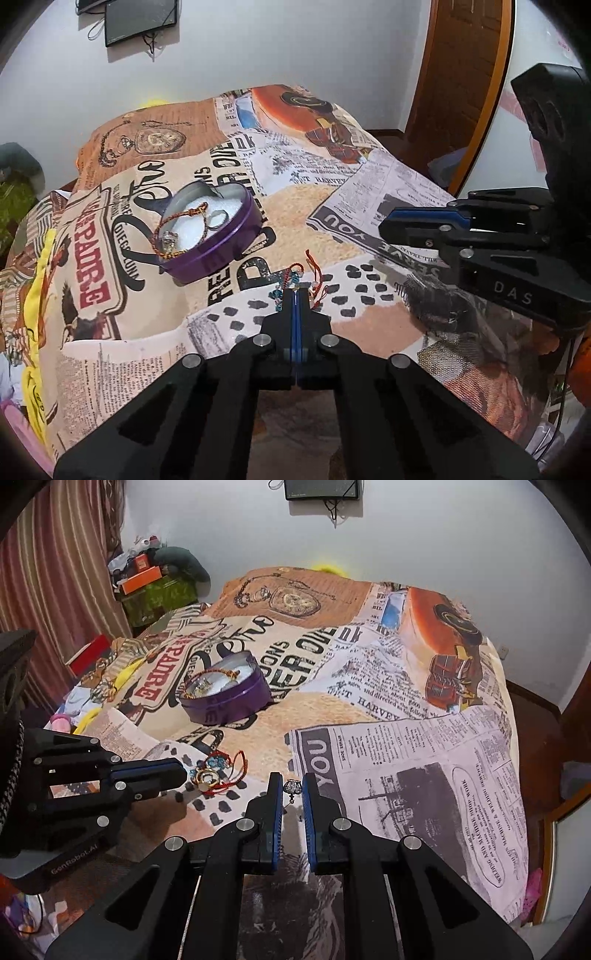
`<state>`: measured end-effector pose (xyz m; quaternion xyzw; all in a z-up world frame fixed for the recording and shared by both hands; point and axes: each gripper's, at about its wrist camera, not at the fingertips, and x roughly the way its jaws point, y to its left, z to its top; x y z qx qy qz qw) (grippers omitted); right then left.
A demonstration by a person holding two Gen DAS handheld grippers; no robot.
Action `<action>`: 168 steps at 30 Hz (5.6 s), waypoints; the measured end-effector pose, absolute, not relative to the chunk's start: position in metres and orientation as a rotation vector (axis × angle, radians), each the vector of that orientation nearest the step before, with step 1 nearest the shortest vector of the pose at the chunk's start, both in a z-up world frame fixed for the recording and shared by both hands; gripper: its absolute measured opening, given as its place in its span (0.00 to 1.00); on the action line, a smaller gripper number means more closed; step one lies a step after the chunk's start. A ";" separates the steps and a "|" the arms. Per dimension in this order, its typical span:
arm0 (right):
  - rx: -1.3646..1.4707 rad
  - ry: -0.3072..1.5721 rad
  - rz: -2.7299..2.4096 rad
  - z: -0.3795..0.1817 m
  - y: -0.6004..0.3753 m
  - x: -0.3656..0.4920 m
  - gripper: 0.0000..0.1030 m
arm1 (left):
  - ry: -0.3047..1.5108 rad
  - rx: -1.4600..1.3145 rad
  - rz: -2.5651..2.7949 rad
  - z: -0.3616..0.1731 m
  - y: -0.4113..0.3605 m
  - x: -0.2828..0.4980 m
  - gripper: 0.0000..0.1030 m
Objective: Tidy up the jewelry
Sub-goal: 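Grasp a beaded bracelet with the left tool while the right tool grasps a small silver earring, then carry the bracelet and earring in both tools over the purple heart tin, then open both tools to drop the bracelet and earring into the tin, then move both tools back to the remaining jewelry on the bed cover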
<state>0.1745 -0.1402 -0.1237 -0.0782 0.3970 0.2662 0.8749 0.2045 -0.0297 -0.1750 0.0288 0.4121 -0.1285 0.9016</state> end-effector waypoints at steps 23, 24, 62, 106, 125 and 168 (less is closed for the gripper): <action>-0.156 0.840 0.552 -0.125 -0.147 0.172 0.09 | 0.936 0.075 -0.279 -0.196 -0.045 0.223 0.08; -0.155 0.841 0.552 -0.125 -0.148 0.172 0.09 | 0.936 0.076 -0.279 -0.196 -0.045 0.224 0.08; -0.145 0.740 0.581 -0.078 -0.116 0.170 0.09 | 0.763 0.005 -0.204 -0.138 0.009 0.203 0.00; -0.156 0.912 0.655 -0.116 -0.027 0.263 0.09 | 0.851 -0.069 -0.227 -0.185 0.050 0.289 0.00; -0.176 0.901 0.662 -0.106 -0.031 0.250 0.13 | 0.860 -0.067 -0.192 -0.180 0.053 0.281 0.07; -0.166 0.931 0.529 -0.130 -0.117 0.178 0.28 | 0.934 -0.035 -0.251 -0.190 0.007 0.223 0.27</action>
